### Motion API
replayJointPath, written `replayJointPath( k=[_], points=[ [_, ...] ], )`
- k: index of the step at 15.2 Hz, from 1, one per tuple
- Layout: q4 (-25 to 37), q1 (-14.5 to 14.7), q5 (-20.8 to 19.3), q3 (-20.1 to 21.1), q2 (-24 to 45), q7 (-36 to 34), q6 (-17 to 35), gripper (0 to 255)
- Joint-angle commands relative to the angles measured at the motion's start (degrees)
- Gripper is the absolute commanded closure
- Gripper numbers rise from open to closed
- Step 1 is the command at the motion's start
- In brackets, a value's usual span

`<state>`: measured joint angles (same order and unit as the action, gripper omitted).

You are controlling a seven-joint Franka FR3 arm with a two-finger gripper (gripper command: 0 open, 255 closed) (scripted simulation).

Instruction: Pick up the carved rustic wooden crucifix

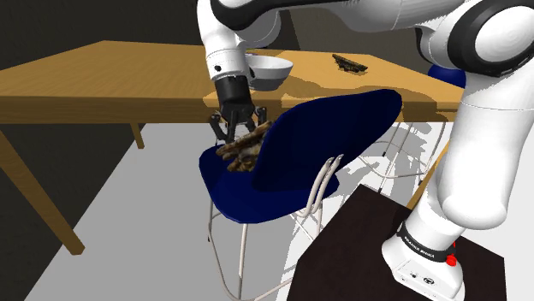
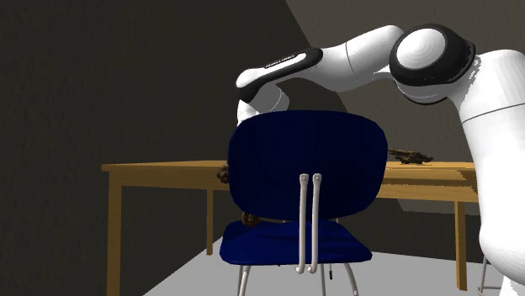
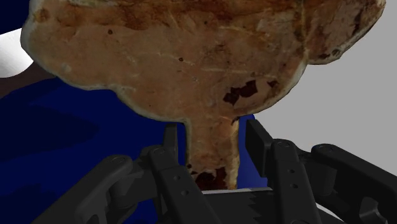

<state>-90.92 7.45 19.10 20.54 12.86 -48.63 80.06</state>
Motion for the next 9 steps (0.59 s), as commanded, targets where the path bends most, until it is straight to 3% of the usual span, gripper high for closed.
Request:
replayJointPath(
  k=[1, 9],
  points=[
    [1.1, -0.1, 0.3, 0.1, -0.5, -0.4, -1.5, 255],
    [7.8, 0.0, 0.6, 0.2, 0.1, -2.6, -7.3, 255]
  ],
)
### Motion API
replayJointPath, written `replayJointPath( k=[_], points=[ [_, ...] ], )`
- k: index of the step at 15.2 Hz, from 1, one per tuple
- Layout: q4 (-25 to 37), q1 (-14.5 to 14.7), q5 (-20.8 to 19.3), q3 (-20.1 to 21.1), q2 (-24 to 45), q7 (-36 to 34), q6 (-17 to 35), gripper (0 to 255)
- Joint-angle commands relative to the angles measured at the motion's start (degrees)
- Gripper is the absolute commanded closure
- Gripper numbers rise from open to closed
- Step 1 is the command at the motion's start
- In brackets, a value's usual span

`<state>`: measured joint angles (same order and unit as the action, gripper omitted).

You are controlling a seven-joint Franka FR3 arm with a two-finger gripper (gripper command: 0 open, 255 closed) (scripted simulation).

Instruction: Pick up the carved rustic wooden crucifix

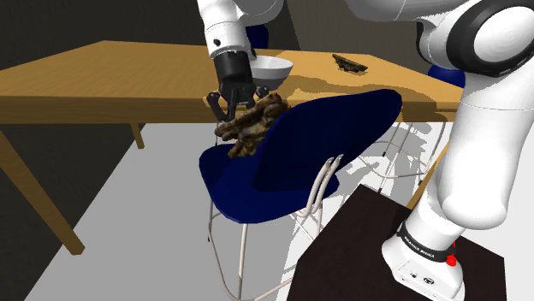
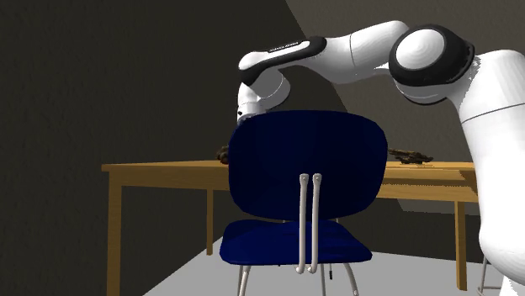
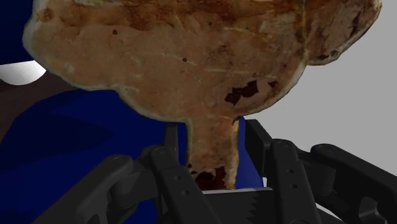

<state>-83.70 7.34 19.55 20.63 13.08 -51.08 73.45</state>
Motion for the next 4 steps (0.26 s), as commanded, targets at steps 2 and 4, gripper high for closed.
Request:
replayJointPath(
  k=[2, 4],
  points=[
    [2.5, 0.1, 0.3, 0.2, 0.2, -0.8, -2.1, 255],
    [2.6, 0.1, 0.3, 0.2, 0.2, -0.9, -2.2, 255]
  ],
)
